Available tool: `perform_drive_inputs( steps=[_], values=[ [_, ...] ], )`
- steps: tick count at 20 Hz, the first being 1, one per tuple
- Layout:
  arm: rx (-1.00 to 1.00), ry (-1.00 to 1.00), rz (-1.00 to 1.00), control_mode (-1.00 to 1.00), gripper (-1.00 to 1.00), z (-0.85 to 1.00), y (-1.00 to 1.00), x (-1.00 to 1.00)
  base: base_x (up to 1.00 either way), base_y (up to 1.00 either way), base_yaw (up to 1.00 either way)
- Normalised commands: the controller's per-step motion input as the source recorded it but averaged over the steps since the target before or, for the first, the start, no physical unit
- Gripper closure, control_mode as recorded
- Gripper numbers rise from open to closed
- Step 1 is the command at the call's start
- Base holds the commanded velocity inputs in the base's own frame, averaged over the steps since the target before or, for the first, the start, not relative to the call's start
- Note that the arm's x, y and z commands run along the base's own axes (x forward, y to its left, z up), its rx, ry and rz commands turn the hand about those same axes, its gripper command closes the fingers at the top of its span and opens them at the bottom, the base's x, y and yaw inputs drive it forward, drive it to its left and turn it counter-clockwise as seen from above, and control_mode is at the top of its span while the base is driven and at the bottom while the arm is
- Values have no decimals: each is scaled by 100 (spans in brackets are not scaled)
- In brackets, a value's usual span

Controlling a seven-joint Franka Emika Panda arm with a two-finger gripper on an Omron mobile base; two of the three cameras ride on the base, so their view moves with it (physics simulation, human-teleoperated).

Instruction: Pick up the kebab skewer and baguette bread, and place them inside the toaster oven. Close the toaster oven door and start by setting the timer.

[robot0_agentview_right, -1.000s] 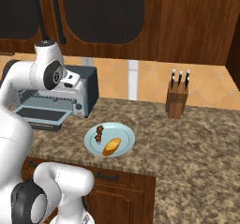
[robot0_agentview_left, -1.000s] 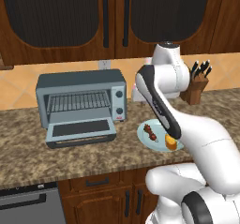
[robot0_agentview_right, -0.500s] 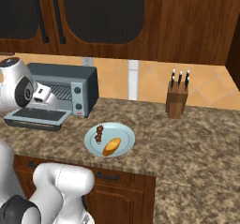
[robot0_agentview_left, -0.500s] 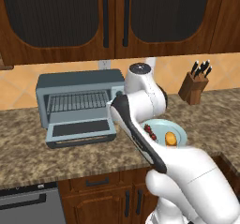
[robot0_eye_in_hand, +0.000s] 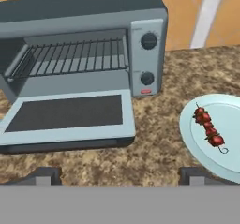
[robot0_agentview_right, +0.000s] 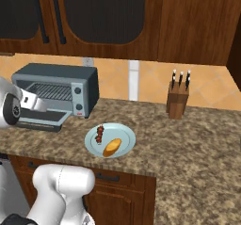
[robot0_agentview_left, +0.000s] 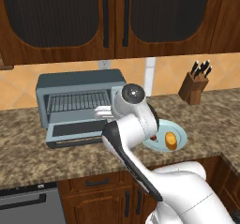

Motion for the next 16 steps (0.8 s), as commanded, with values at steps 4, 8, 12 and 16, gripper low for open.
perform_drive_inputs(
  steps=[4, 8, 12, 16],
  values=[
    [8, -23, 0, -100, -100, 1, 23, 50, 0, 0, 0],
    [0, -3, 0, -100, -100, 0, 40, 38, 0, 0, 0],
    [-6, -25, 1, -100, -100, 0, 24, -12, 0, 0, 0],
    [0, -20, 1, -100, -100, 3, 15, 5, 0, 0, 0]
  ],
)
